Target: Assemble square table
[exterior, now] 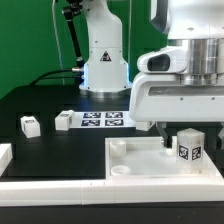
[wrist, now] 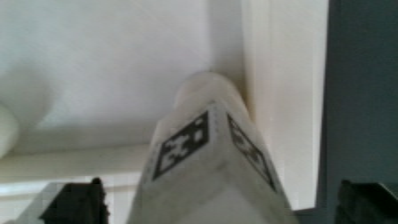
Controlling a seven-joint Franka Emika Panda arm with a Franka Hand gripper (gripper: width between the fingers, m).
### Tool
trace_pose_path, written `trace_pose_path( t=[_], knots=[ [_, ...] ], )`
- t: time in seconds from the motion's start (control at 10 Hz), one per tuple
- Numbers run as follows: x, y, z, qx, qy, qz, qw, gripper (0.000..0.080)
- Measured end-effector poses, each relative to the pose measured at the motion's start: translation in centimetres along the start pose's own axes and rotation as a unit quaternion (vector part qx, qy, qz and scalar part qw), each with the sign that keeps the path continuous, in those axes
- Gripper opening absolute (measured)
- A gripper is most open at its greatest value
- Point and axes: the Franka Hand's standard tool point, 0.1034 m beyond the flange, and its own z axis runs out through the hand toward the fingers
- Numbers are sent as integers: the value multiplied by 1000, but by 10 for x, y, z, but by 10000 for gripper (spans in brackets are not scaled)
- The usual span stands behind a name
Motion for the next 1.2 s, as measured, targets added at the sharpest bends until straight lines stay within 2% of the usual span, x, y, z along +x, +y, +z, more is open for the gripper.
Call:
trace_pose_path(
  t=[0.1, 0.3, 0.7, 1.0, 1.1, 1.2],
  knots=[
    [0, 0, 0, 0, 1, 8, 1000, 649],
    [0, 1, 1, -1, 1, 18, 1000, 400],
    [0, 1, 1, 0, 0, 142, 990, 400],
    [1, 3, 1, 1, 0, 257, 966, 400],
    [2, 6, 1, 4, -2, 349, 937, 400],
    [1, 3, 1, 2, -3, 441, 898, 400]
  ],
)
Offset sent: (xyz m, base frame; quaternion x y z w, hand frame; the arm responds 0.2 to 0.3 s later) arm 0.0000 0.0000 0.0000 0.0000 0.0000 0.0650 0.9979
